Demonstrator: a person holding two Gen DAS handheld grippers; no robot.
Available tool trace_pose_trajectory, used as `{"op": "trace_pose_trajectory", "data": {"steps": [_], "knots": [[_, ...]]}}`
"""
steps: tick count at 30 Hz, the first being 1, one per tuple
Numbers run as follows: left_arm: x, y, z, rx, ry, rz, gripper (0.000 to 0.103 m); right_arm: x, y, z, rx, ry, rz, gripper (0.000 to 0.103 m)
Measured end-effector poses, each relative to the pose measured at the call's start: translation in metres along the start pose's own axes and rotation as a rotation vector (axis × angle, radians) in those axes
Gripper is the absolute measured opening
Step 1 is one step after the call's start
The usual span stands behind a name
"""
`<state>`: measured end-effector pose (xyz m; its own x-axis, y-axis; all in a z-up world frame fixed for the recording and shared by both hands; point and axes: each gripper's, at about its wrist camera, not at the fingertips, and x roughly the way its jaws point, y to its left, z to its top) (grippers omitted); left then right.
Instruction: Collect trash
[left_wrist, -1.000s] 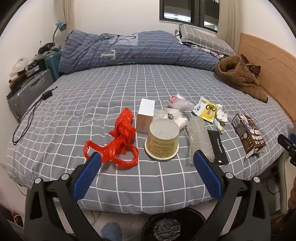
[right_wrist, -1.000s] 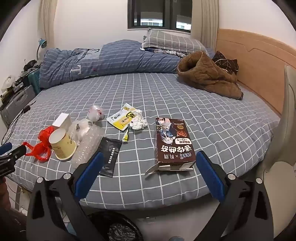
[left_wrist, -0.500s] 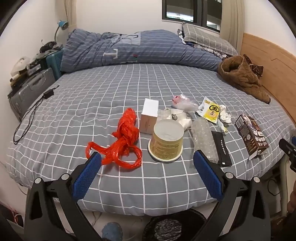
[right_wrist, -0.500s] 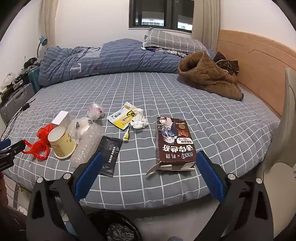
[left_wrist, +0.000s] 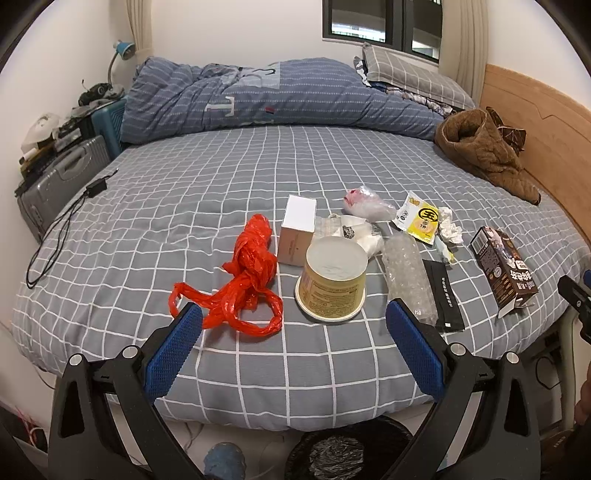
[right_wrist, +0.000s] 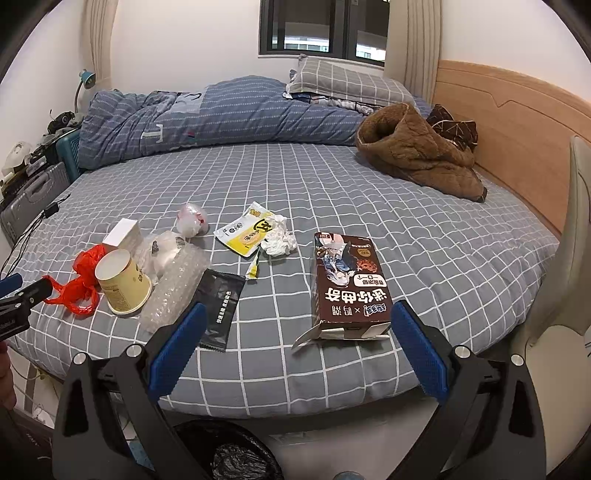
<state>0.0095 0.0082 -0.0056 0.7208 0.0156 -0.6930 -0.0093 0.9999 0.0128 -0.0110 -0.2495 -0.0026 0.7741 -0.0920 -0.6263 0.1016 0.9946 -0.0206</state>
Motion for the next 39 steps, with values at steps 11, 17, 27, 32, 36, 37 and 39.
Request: {"op": "trace_pose_trajectory", "data": {"steps": [11, 17, 27, 32, 36, 37, 39], "knots": [[0.000, 0.003, 0.001, -0.003, 0.001, 0.017, 0.097, -0.001, 0.003, 0.000, -0.005, 0.006, 0.014, 0.096], [-0.001, 0.005, 0.001, 0.001, -0.003, 0.028, 0.097, -0.001, 0.006, 0.000, -0.005, 0.006, 0.022, 0.096], [-0.002, 0.005, 0.002, -0.001, 0.001, 0.018, 0.097, -0.004, 0.008, 0.000, -0.005, 0.004, 0.027, 0.096], [-0.002, 0.004, 0.003, -0.005, 0.001, 0.003, 0.097, -0.006, 0.010, 0.000, -0.006, 0.004, 0.043, 0.096], [-0.002, 0.002, 0.003, 0.002, 0.002, 0.002, 0.097, -0.007, 0.011, 0.000, -0.011, 0.001, 0.043, 0.096], [-0.002, 0.002, 0.003, 0.002, 0.003, 0.000, 0.097, -0.007, 0.011, 0.000, -0.011, 0.000, 0.043, 0.096], [-0.002, 0.001, 0.003, 0.003, 0.004, 0.000, 0.097, -0.008, 0.011, 0.000, -0.010, 0.001, 0.043, 0.096]]}}
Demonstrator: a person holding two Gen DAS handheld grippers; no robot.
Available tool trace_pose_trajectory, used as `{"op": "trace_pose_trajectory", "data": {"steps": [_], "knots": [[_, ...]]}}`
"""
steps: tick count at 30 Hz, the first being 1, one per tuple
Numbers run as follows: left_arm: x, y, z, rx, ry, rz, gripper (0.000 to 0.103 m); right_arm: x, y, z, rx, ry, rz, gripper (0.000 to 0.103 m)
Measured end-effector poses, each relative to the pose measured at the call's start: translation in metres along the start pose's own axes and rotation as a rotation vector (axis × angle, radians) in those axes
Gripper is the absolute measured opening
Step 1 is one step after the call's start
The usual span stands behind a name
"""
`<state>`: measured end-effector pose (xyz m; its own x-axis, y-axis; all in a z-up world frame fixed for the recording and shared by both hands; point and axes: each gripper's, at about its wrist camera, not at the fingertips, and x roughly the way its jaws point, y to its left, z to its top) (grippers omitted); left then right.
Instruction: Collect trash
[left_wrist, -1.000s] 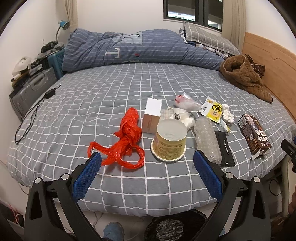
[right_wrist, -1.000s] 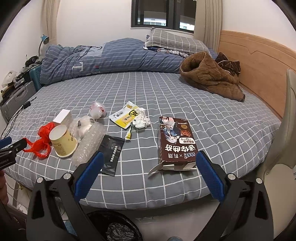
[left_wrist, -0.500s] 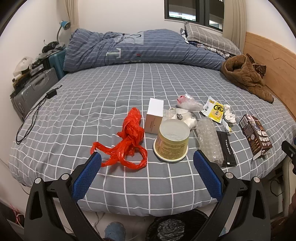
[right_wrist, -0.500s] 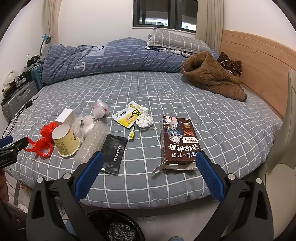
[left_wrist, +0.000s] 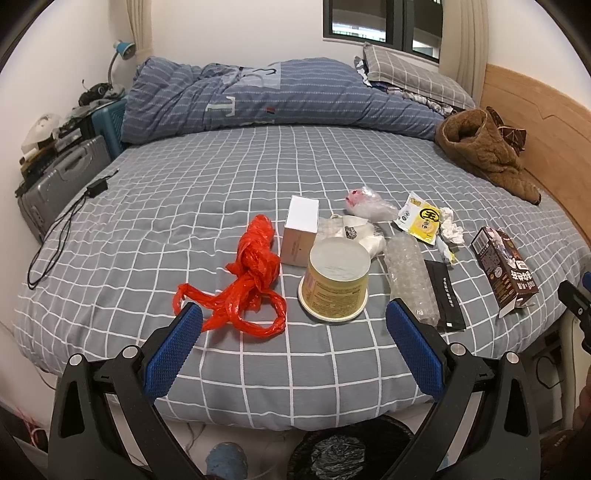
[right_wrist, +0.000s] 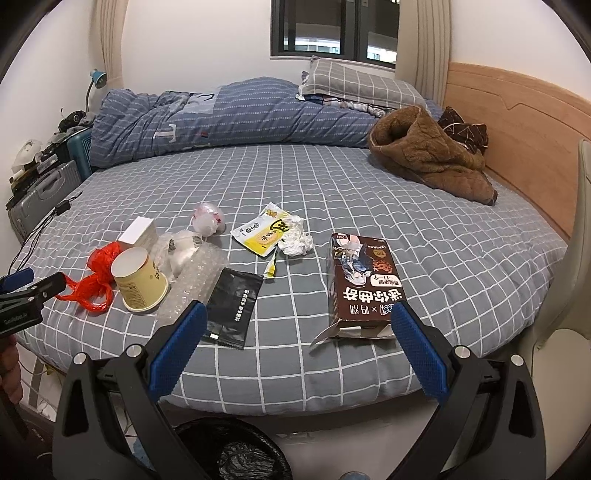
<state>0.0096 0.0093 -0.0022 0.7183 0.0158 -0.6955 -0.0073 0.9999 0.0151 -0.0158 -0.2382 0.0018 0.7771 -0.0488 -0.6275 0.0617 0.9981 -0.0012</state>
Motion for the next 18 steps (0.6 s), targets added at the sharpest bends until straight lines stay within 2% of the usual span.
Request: {"op": "trace_pose_trajectory", "data": {"steps": [18], "knots": [[0.0011, -0.0004, 0.0005, 0.003, 0.004, 0.003, 0.097, 0.0003, -0.0006, 0.0007, 0.001, 0.000, 0.000, 0.096]]}}
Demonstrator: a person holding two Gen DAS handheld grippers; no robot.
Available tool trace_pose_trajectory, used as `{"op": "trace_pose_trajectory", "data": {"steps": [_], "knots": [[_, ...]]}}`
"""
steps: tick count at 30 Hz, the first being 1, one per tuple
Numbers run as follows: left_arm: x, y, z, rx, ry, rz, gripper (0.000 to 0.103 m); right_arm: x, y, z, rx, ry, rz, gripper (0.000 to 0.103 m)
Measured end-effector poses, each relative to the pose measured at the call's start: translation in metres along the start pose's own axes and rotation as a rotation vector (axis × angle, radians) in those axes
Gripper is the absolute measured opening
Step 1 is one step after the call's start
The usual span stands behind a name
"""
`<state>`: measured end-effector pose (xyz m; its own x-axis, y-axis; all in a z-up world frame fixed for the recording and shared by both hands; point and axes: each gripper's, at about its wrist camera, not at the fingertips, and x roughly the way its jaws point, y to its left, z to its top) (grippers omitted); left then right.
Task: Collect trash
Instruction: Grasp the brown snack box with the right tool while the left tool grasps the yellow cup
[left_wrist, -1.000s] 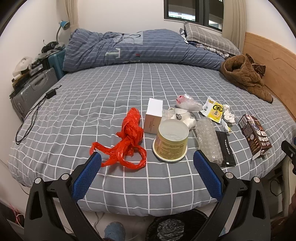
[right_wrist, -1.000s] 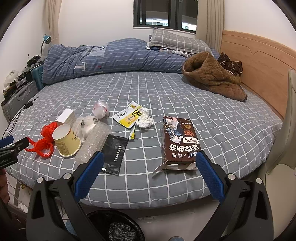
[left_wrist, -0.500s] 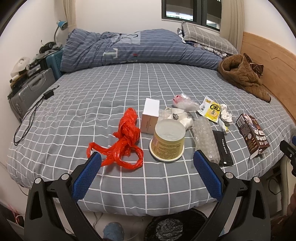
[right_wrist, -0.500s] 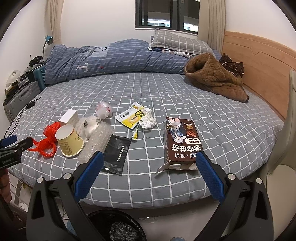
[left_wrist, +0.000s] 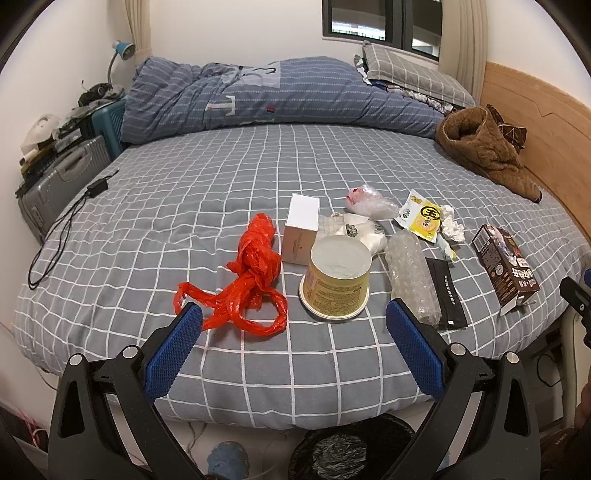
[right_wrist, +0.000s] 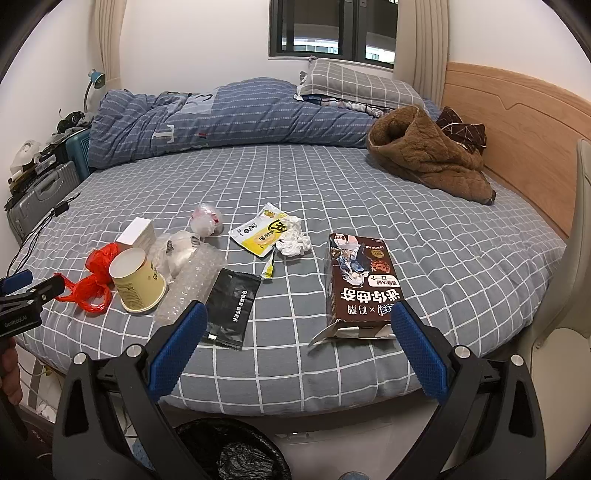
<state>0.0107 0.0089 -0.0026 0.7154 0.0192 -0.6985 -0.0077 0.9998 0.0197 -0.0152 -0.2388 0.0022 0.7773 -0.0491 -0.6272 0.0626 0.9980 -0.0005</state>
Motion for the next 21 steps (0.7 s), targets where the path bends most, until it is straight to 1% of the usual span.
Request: {"op": "trace_pose_trajectory", "data": {"steps": [11, 16, 21], "knots": [[0.003, 0.007, -0.001, -0.006, 0.003, 0.005, 0.097, 0.004, -0.002, 0.002, -0.011, 0.001, -0.012, 0.096], [0.019, -0.001, -0.001, 0.016, 0.015, -0.006, 0.097, 0.024, -0.013, 0.011, -0.011, 0.013, -0.052, 0.096], [0.036, -0.012, 0.002, 0.038, 0.027, -0.040, 0.097, 0.058, -0.036, 0.011, 0.038, 0.079, -0.074, 0.096]]}}
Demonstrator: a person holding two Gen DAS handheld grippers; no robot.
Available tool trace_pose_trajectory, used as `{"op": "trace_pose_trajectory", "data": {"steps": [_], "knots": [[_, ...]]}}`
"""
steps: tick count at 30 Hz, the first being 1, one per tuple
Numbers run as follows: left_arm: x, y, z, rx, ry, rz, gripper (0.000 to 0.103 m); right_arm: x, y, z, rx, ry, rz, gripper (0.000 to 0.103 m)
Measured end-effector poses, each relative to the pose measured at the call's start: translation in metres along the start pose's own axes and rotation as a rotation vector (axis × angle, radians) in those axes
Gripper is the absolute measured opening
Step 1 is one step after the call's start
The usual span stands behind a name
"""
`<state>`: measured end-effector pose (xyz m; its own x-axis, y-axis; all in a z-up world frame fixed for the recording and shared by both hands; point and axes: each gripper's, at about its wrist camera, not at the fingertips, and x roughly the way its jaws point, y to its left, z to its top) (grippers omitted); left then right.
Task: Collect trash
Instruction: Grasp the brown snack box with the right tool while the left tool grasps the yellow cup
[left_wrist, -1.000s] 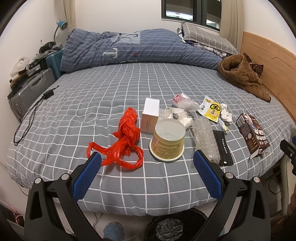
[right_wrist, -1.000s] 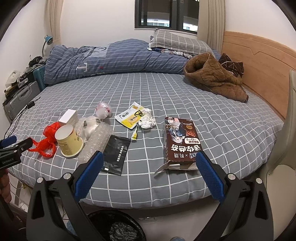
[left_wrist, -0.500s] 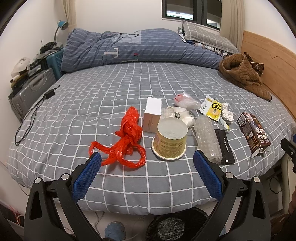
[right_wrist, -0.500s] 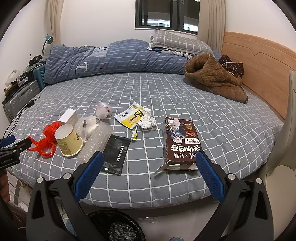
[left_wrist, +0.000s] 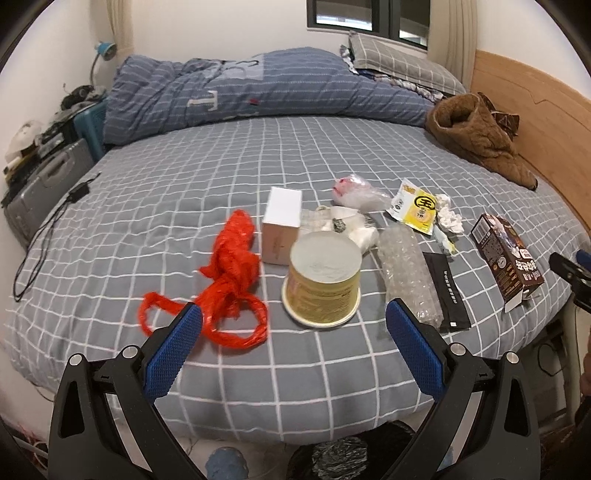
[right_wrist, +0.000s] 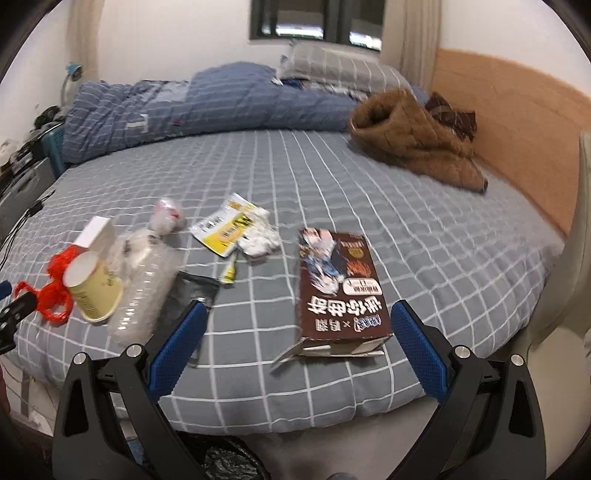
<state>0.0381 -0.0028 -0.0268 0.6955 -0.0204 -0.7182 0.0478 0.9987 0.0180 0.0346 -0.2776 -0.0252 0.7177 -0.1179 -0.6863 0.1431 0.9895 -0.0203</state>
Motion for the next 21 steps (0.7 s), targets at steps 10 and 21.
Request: {"op": "trace_pose_trajectory", "data": {"steps": [10, 21], "knots": [[0.040, -0.010, 0.006, -0.014, 0.062, -0.003, 0.097, 0.055, -0.011, 0.006, -0.023, 0.091, -0.037, 0.096], [0.076, -0.028, 0.015, 0.012, 0.099, 0.015, 0.097, 0.094, -0.040, 0.016, 0.032, 0.159, -0.053, 0.096]]}}
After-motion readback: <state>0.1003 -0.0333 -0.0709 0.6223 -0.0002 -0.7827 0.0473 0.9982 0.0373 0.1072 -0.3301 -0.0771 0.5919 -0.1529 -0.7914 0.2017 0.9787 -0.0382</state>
